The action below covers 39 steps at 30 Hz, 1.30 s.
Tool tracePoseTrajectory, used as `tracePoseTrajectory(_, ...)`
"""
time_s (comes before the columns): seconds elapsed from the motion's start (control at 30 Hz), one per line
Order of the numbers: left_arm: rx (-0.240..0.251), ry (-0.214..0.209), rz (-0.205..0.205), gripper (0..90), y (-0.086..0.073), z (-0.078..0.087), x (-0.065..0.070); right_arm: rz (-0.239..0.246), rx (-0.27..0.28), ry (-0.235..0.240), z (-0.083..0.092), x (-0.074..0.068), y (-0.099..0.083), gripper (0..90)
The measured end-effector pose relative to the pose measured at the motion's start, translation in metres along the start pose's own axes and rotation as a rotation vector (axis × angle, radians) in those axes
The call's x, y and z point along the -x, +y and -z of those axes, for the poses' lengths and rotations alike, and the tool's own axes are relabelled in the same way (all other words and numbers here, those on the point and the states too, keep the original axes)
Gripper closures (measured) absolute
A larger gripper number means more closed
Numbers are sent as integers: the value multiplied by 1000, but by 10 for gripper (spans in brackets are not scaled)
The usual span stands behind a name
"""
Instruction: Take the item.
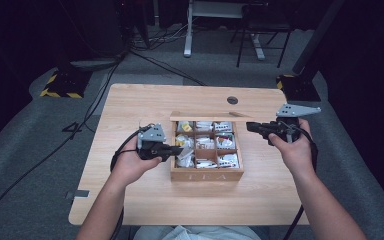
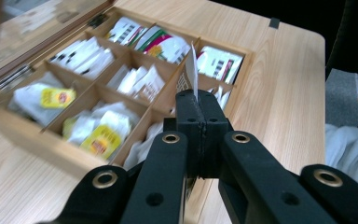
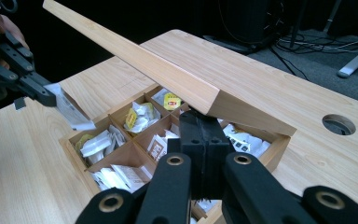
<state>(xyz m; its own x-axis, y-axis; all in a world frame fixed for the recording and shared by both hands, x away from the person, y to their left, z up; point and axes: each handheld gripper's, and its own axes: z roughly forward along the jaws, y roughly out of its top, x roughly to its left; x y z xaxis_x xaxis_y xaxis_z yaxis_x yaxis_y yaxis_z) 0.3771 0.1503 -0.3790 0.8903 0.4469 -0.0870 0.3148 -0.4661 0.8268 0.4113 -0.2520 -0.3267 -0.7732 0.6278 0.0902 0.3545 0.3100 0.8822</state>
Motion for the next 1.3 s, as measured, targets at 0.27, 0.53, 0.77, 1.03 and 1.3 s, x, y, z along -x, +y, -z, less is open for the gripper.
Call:
tracePoseTrajectory(0.27,-6,57,-2,893,-19,20,-8,2,-5,-2,-1,0,0,900)
tracePoseTrajectory(0.53,21,78,45,893,-35,38,-17,-3,-1,4,-1,-1,-3,900)
tracePoseTrajectory(0.77,-5,99,73,896,-51,44,-26,-5,-2,5,-3,0,-3,900)
tracePoseTrajectory(1.03,-19,119,143,897,-71,46,-45,-5,-6,5,-3,-1,-3,900)
tracePoseTrajectory(1.3,-41,88,232,897,-93,39,-63,-7,-8,7,-3,-1,-3,900)
